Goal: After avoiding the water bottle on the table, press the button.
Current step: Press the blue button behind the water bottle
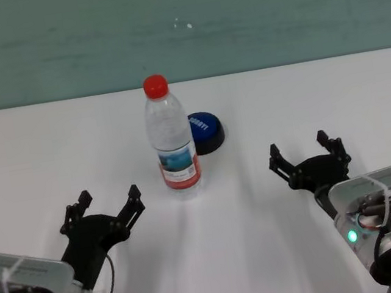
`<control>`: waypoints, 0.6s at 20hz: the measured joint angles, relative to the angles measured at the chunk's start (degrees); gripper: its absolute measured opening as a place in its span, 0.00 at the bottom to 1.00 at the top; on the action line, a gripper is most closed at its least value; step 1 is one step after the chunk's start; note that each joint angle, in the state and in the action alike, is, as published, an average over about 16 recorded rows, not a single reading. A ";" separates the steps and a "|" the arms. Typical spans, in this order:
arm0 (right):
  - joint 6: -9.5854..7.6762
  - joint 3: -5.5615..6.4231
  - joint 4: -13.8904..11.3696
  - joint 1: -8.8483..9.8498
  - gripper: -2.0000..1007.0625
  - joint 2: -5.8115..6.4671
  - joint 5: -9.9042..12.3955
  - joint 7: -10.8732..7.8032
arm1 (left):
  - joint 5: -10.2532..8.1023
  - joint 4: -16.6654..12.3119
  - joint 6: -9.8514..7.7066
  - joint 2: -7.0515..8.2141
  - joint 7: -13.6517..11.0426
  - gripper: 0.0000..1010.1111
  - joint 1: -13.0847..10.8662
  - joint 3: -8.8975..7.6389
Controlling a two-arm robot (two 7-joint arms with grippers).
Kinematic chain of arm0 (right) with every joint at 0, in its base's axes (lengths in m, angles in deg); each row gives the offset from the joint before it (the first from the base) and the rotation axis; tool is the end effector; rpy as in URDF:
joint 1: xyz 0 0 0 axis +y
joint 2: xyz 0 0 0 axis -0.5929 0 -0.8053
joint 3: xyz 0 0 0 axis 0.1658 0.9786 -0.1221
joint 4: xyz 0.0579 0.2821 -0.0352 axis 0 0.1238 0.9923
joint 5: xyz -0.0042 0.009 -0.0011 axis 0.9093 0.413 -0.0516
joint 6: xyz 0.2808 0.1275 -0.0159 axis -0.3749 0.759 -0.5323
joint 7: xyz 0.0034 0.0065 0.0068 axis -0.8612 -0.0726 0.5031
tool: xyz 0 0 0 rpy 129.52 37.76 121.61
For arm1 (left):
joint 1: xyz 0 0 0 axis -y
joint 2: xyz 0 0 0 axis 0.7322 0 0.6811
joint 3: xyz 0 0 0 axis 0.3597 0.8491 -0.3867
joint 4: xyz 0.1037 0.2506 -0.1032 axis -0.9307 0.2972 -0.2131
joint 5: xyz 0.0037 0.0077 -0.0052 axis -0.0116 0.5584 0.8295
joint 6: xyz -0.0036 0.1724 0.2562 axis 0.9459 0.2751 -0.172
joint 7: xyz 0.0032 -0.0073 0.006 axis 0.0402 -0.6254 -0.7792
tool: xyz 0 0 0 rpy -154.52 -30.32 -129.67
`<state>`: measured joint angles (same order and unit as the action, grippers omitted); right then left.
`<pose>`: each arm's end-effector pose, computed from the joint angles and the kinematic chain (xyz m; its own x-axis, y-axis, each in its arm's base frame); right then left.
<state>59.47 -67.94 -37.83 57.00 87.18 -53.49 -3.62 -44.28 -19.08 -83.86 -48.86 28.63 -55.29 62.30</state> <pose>0.3001 0.0394 -0.3070 0.2026 -0.9779 -0.0510 0.9792 0.2026 0.0060 0.2632 0.0022 -0.3078 0.2979 0.9528 0.0579 -0.9543 0.2958 0.0422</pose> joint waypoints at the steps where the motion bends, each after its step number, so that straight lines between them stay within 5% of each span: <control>1: 0.00 0.00 0.00 0.00 1.00 0.00 0.00 0.00 | -0.07 0.01 -0.07 0.08 -0.12 0.99 0.03 0.12; 12: 0.00 0.00 0.00 0.00 1.00 0.00 0.00 0.00 | -0.69 1.11 -0.63 0.90 -0.87 0.99 1.21 1.14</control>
<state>59.47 -67.94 -37.83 57.00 87.19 -53.50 -3.62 -44.97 -17.97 -84.49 -47.96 27.76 -54.08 63.44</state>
